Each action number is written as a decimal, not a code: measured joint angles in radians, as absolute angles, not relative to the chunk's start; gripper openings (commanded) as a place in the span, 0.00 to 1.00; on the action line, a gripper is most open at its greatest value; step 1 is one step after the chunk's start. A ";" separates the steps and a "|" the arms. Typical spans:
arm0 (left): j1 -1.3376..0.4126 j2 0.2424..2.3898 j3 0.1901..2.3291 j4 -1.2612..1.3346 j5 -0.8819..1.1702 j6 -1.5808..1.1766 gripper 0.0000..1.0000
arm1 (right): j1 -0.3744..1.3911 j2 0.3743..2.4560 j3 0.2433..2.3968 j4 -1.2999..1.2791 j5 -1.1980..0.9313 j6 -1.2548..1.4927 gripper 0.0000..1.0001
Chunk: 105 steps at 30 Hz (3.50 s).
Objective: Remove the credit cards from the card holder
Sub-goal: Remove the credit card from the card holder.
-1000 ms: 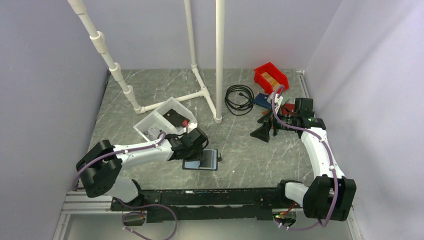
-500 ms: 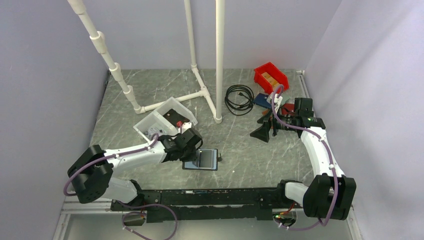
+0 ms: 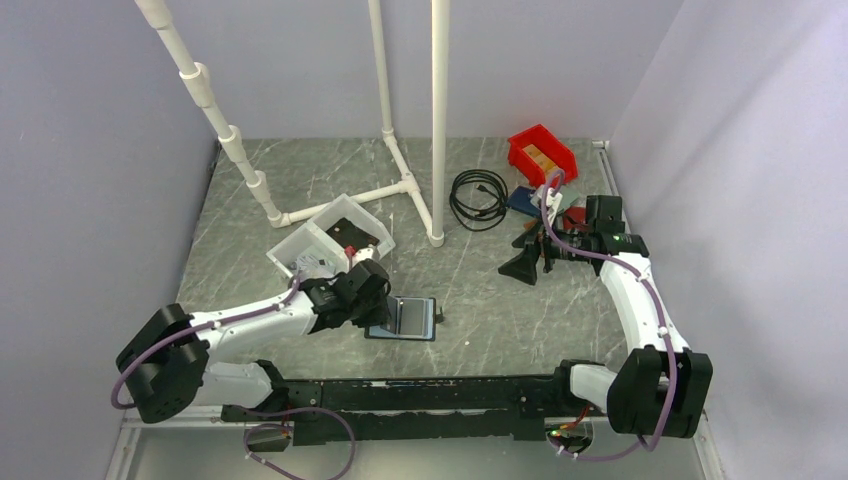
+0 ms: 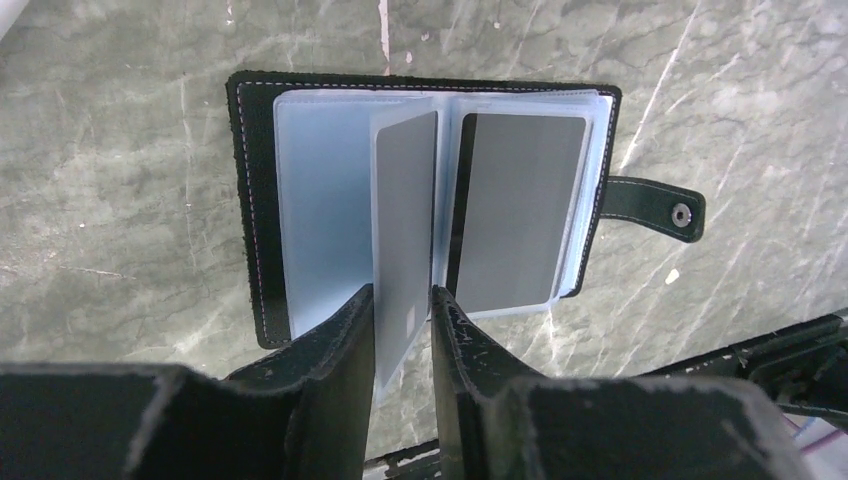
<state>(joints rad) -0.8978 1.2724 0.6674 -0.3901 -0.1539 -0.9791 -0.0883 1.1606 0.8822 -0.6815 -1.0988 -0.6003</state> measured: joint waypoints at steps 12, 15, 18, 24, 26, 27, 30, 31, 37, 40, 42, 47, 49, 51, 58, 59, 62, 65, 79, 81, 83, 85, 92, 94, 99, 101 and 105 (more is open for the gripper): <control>-0.838 1.228 0.590 -0.279 -0.075 -0.962 0.22 | 0.132 1.242 0.882 -0.652 -1.124 -0.574 0.95; -0.833 1.228 0.590 -0.264 -0.066 -0.962 0.23 | 0.185 1.265 0.882 -0.646 -1.127 -0.570 0.95; -0.832 1.227 0.590 -0.258 -0.058 -0.962 0.24 | 0.234 1.282 0.882 -0.637 -1.127 -0.563 0.95; -0.828 1.220 0.590 -0.260 -0.050 -0.955 0.24 | 0.310 1.313 0.881 -0.608 -1.129 -0.533 0.95; -0.826 1.219 0.590 -0.260 -0.048 -0.951 0.24 | 0.326 1.323 0.881 -0.599 -1.128 -0.526 0.94; -0.826 1.219 0.590 -0.260 -0.047 -0.949 0.24 | 0.333 1.326 0.880 -0.595 -1.128 -0.522 0.94; -0.825 1.214 0.588 -0.257 -0.039 -0.943 0.23 | 0.355 1.335 0.879 -0.588 -1.127 -0.514 0.94; -0.825 1.209 0.585 -0.255 -0.038 -0.940 0.23 | 0.360 1.336 0.879 -0.587 -1.127 -0.512 0.94; -0.820 1.176 0.562 -0.252 -0.031 -0.936 0.23 | 0.387 1.345 0.879 -0.573 -1.127 -0.504 0.94; -0.815 1.175 0.558 -0.251 -0.030 -0.936 0.22 | 0.400 1.353 0.879 -0.572 -1.126 -0.503 0.94; -0.812 1.175 0.554 -0.248 -0.027 -0.937 0.21 | 0.406 1.359 0.879 -0.572 -1.126 -0.501 0.94; -0.806 1.175 0.540 -0.243 -0.024 -0.943 0.00 | 0.420 1.367 0.877 -0.564 -1.126 -0.492 0.94; -0.805 1.175 0.537 -0.233 -0.022 -0.945 0.00 | 0.428 1.373 0.875 -0.554 -1.126 -0.485 0.94; -0.805 1.173 0.534 -0.222 -0.019 -0.942 0.00 | 0.442 1.385 0.874 -0.546 -1.127 -0.477 0.93; -0.804 1.067 0.474 -0.138 0.007 -0.900 0.00 | 0.493 1.438 0.874 -0.521 -1.157 -0.448 0.92; -0.804 1.044 0.465 -0.121 0.012 -0.893 0.00 | 0.498 1.443 0.874 -0.516 -1.165 -0.440 0.91; -0.804 0.994 0.450 -0.069 0.028 -0.875 0.00 | 0.506 1.449 0.874 -0.502 -1.185 -0.420 0.91; -0.804 0.970 0.445 0.006 0.057 -0.858 0.00 | 0.509 1.453 0.874 -0.488 -1.206 -0.397 0.90; -0.802 0.976 0.424 0.258 0.153 -0.813 0.00 | 0.495 1.474 0.874 -0.340 -1.266 -0.167 0.67; -0.802 0.987 0.416 0.304 0.171 -0.805 0.00 | 0.491 1.478 0.874 -0.324 -1.266 -0.141 0.65; -0.802 1.004 0.409 0.348 0.193 -0.805 0.00 | 0.487 1.479 0.874 -0.307 -1.267 -0.118 0.63; -0.802 1.021 0.404 0.382 0.214 -0.804 0.00 | 0.481 1.480 0.874 -0.290 -1.267 -0.095 0.61; -0.802 1.029 0.396 0.447 0.243 -0.797 0.00 | 0.442 1.480 0.865 -0.250 -1.266 -0.042 0.57; -0.802 1.015 0.392 0.453 0.243 -0.797 0.00 | 0.435 1.480 0.863 -0.249 -1.265 -0.038 0.57; -0.802 0.984 0.380 0.475 0.247 -0.794 0.00 | 0.434 1.480 0.863 -0.242 -1.267 -0.031 0.54; -0.802 0.986 0.380 0.491 0.256 -0.794 0.00 | 0.434 1.480 0.863 -0.238 -1.275 -0.029 0.52; -0.802 1.008 0.380 0.540 0.276 -0.795 0.00 | 0.434 1.480 0.863 -0.234 -1.309 -0.022 0.47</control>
<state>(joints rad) -0.8017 1.0077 0.3798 0.5396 0.2764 -0.7952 0.4343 1.4803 0.8627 -0.2340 -1.3090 -0.0219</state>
